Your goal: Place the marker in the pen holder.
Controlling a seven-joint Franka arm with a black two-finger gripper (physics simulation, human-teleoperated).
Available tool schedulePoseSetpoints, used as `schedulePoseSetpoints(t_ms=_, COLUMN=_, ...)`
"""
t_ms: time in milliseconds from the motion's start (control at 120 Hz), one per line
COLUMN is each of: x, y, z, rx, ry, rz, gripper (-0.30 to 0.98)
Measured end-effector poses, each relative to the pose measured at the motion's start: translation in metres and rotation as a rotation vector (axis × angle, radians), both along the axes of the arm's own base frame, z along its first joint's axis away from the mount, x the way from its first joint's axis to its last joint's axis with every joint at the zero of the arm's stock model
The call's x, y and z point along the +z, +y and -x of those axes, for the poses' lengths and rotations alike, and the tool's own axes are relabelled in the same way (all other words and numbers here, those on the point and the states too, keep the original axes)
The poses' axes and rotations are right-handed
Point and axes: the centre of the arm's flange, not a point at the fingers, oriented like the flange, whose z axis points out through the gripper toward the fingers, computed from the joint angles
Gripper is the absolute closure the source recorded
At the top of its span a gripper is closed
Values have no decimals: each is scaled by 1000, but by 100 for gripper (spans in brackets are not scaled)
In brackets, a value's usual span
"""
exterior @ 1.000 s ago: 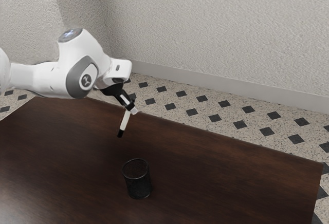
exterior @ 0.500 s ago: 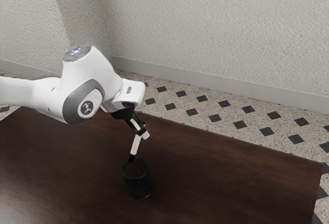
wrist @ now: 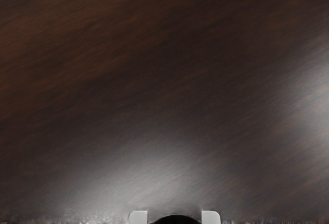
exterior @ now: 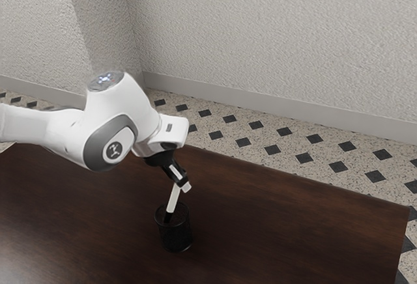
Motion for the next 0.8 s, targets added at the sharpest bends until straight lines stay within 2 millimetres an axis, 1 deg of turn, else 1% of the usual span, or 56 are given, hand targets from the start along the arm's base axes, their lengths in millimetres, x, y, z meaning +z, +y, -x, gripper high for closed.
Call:
schedulePoseSetpoints(t_ms=33, x=-2, y=0, z=0, rx=6, ry=3, rz=1, gripper=75)
schedulePoseSetpoints(t_ms=167, x=-1, y=1, z=1, rx=15, ry=9, rz=12, gripper=45)
schedulePoseSetpoints(t_ms=233, x=2, y=1, z=2, rx=16, ry=7, rz=14, gripper=33)
schedulePoseSetpoints(t_ms=267, x=7, y=1, z=3, rx=16, ry=-2, rz=15, gripper=28)
schedulePoseSetpoints(t_ms=308, x=19, y=2, z=3, rx=14, ry=-22, rz=14, gripper=23)
schedulePoseSetpoints(t_ms=333, x=29, y=7, z=1, rx=23, ry=-40, rz=17, gripper=21)
schedulePoseSetpoints(t_ms=367, x=48, y=24, z=-7, rx=58, ry=-74, rz=31, gripper=18)
schedulePoseSetpoints(t_ms=400, x=73, y=40, z=-17, rx=90, ry=-113, rz=46, gripper=15)
schedulePoseSetpoints(t_ms=433, x=108, y=64, z=-32, rx=136, ry=-150, rz=68, gripper=13)
schedulePoseSetpoints(t_ms=467, x=146, y=90, z=-49, rx=177, ry=-178, rz=77, gripper=11)
schedulePoseSetpoints(t_ms=492, x=180, y=109, z=-61, rx=202, ry=-196, rz=72, gripper=10)
schedulePoseSetpoints(t_ms=517, x=209, y=122, z=-70, rx=221, ry=-202, rz=58, gripper=9)
schedulePoseSetpoints(t_ms=542, x=237, y=131, z=-77, rx=234, ry=-204, rz=40, gripper=8)
schedulePoseSetpoints(t_ms=575, x=272, y=137, z=-84, rx=248, ry=-202, rz=19, gripper=7)
schedulePoseSetpoints(t_ms=608, x=298, y=140, z=-88, rx=263, ry=-188, rz=1, gripper=6)
schedulePoseSetpoints(t_ms=633, x=308, y=142, z=-87, rx=277, ry=-165, rz=-10, gripper=5)
schedulePoseSetpoints(t_ms=667, x=313, y=144, z=-85, rx=295, ry=-125, rz=-24, gripper=4)
schedulePoseSetpoints(t_ms=717, x=313, y=144, z=-80, rx=317, ry=-62, rz=-40, gripper=3)
schedulePoseSetpoints(t_ms=800, x=305, y=144, z=-72, rx=355, ry=29, rz=-57, gripper=2)
